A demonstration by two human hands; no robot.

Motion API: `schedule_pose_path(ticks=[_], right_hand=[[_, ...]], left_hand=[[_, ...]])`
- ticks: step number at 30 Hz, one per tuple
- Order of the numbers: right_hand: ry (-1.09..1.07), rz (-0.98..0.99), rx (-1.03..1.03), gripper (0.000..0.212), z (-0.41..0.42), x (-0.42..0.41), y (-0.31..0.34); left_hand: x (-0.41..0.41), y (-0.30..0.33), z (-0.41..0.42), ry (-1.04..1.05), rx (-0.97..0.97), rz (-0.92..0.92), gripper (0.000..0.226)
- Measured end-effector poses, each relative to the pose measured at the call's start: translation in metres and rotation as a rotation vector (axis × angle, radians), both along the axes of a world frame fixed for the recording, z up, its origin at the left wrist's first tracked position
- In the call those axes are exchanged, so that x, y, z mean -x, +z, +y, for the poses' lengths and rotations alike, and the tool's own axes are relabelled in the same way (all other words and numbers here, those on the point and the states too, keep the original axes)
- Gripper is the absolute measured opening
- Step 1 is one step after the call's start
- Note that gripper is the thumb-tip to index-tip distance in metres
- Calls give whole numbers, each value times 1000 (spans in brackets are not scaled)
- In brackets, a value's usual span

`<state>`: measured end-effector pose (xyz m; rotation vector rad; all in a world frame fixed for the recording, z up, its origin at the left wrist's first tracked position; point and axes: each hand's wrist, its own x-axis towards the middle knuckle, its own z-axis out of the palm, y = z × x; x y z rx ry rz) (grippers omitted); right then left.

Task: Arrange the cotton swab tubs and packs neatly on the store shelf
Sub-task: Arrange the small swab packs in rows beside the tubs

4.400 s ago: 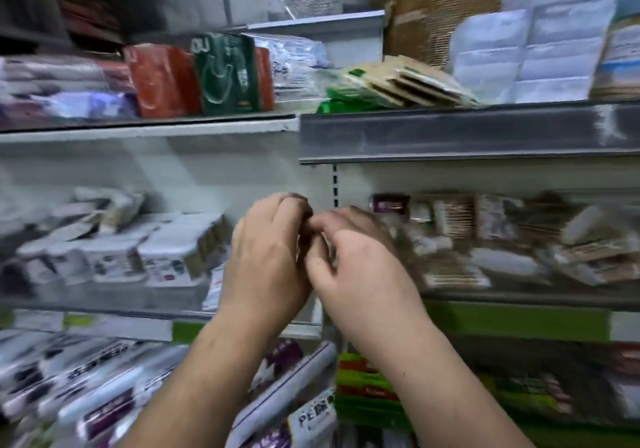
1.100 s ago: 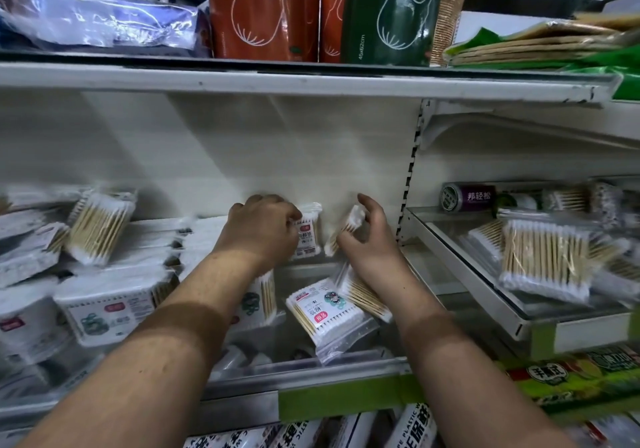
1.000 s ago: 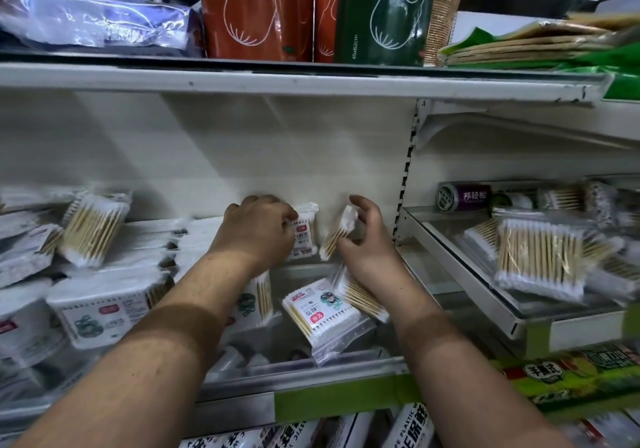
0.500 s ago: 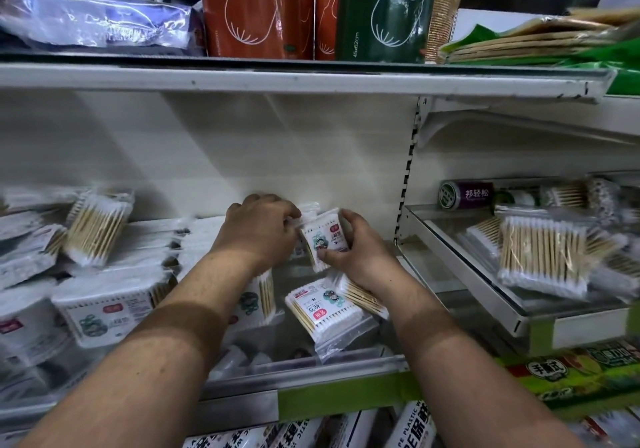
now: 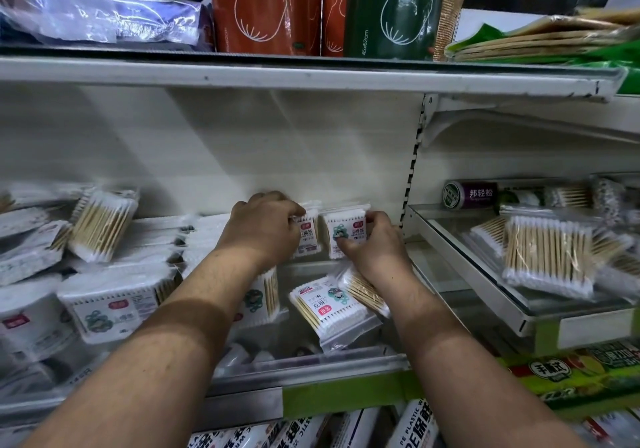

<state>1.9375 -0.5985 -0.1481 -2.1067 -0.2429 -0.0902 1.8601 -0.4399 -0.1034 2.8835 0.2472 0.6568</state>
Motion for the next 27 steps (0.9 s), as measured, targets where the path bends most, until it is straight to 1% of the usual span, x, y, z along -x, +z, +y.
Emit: schedule_pose_path(ticks=[2,5,7,10,13,16,21,24,25,27], right_hand=[[35,16,-8,48,0,0,0],[74,61,-38,47,0,4,3],[74,66,-49,47,0,5,3],[71,80,-66,38,-1,4,3],[56,76,-76,36,-2,3,3],[32,68,-65,41,0,3,4],[53,62,-99,61,0,7,6],[60,46,-125,64,-1,10,7],[54,45,-125,61,-2,11,8],[36,52,-127,46,-3,13,10]], left_hand=[[0,0,0,-1,-1,1,37],[0,0,0,3,0,-2,37],[-1,-1,1,4,-4,-4,37],[-2,-2,1,5,-14,-11,37],[-2,-2,2,5,-20,-16,36],[-2,-1,1,6,-12,-15,36],[-1,-1,0,3,7,-16,36],[0,-1,-1,-2,16,-15,36],[1,-1,-1,-3,19,-14,36],[1,0,-1,-2,27,-16,35]])
